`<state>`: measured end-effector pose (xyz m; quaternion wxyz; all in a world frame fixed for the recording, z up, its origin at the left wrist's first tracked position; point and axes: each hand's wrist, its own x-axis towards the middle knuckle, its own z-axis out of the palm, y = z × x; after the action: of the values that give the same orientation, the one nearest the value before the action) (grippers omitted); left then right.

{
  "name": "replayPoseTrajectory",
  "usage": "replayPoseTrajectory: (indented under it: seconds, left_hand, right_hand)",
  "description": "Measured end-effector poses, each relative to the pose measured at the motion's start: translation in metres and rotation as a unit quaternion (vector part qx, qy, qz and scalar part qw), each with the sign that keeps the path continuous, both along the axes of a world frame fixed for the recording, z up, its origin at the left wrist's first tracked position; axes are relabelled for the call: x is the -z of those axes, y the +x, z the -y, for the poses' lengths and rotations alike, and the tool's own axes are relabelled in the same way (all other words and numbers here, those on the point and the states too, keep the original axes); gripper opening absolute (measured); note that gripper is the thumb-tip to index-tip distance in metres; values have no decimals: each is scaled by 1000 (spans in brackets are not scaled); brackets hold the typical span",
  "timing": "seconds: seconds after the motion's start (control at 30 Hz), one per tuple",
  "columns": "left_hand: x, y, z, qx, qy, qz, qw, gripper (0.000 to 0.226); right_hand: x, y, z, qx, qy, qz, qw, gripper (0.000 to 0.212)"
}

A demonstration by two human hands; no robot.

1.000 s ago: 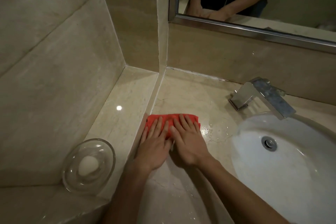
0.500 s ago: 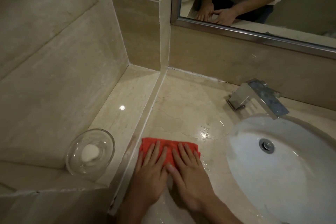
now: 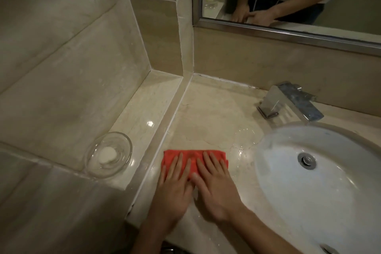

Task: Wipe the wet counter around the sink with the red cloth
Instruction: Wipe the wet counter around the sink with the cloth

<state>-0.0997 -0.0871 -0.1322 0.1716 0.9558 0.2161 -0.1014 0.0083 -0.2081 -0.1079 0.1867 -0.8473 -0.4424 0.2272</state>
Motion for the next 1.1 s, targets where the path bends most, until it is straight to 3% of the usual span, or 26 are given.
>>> replayPoseTrajectory:
  seconds: [0.1,0.27,0.33,0.43,0.5,0.67,0.93,1.0,1.1]
  left_hand:
    - [6,-34,16,18,-13,-16,1000,74]
    - [-4,-9,4,-27,-18,-11,999,92]
    - [-5,9,-9,-44,-21,-12,999,84]
    - [-6,33,-33,-43,-42,-25,998,69]
    - [-4,38,-43,-27,-40,-34,998,75]
    - [-7,5,-13,-51,-44,-4,998,79]
    - [-22,-66,38,-63,-64,-29,995,96]
    - [-23,-57,27,-57,-67,-37,995,93]
    - [-21,-29,-2,-47,-58,-36,997,68]
  right_hand:
    - [-5,-27,20,-4,-5,-28,1000,99]
    - [-4,-4,4,-18,-20,-8,1000,110]
    - [0,11,-11,-23,-22,10,999,114]
    - [4,32,-35,-11,-23,17,1000,100]
    - [5,37,-41,-8,-23,23,999,96]
    - [8,5,-13,-25,-21,43,999,99]
    - [-7,-60,32,-39,-42,-5,998,91]
    - [-7,-51,23,-34,-41,-5,999,100]
    - [-4,-32,-2,-11,-34,-2,999,116]
